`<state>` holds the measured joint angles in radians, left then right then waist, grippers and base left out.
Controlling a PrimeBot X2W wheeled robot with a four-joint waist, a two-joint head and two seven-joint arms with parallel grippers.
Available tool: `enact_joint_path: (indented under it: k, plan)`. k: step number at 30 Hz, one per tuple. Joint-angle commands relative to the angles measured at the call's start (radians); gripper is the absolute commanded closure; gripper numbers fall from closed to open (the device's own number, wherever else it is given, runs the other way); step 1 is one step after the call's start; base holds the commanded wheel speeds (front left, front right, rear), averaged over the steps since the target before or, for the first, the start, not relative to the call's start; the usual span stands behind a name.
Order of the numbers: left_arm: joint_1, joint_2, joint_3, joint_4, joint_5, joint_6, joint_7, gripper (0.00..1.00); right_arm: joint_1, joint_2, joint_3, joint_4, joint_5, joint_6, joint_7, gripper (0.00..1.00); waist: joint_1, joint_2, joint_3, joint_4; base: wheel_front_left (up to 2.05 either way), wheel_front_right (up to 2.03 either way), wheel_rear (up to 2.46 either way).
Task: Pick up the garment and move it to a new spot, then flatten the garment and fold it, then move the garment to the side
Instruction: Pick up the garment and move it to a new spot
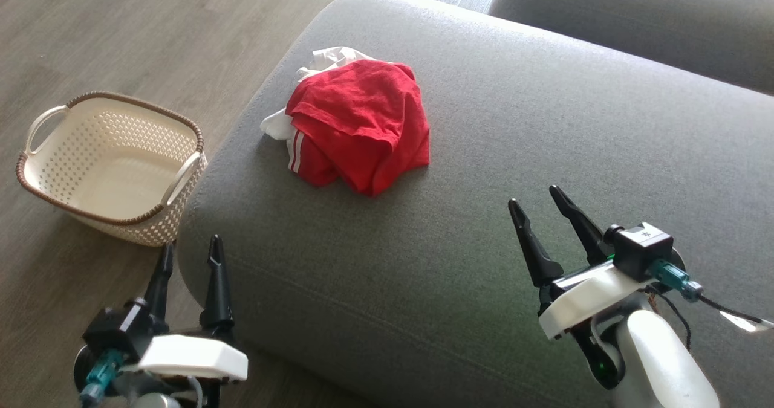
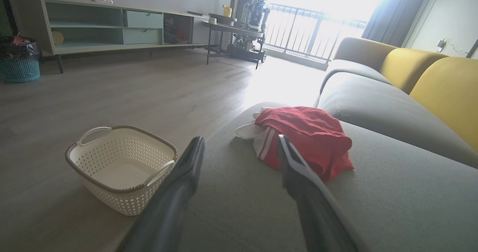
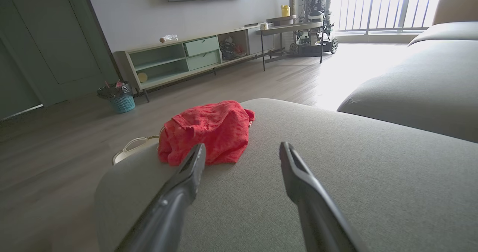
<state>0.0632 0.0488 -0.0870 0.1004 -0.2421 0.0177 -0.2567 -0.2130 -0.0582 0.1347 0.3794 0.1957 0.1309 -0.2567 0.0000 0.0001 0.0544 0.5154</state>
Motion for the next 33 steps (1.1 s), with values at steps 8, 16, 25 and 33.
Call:
enact_joint_path:
  k: [8, 16, 25, 33]
  plan:
    - [-0.07, 0.001, 0.041, -0.033, -0.034, 0.0, -0.005, 0.0, -0.024, 0.008, 0.017, -0.051, -0.002, 0.0, -0.005, 0.0, 0.0, -0.0001, 0.041, -0.026, 0.0, 0.0, 0.0]
    - [-0.189, 0.005, 0.072, 0.04, -0.013, -0.051, -0.005, 0.0, -0.054, 0.008, -0.002, -0.103, -0.061, 0.0, -0.005, 0.0, 0.0, -0.0001, 0.15, -0.087, 0.0, 0.0, 0.0]
    - [-0.448, 0.07, 0.084, 0.251, -0.005, -0.115, 0.005, 0.0, -0.092, 0.008, -0.035, -0.181, -0.127, 0.0, 0.013, 0.0, 0.0, -0.0001, 0.264, -0.166, 0.0, 0.0, 0.0]
    - [-0.699, 0.11, 0.076, 0.475, -0.052, -0.131, 0.128, 0.0, -0.111, 0.008, -0.037, -0.244, -0.157, 0.0, 0.045, 0.0, 0.0, -0.0001, 0.347, -0.205, 0.0, 0.0, 0.0]
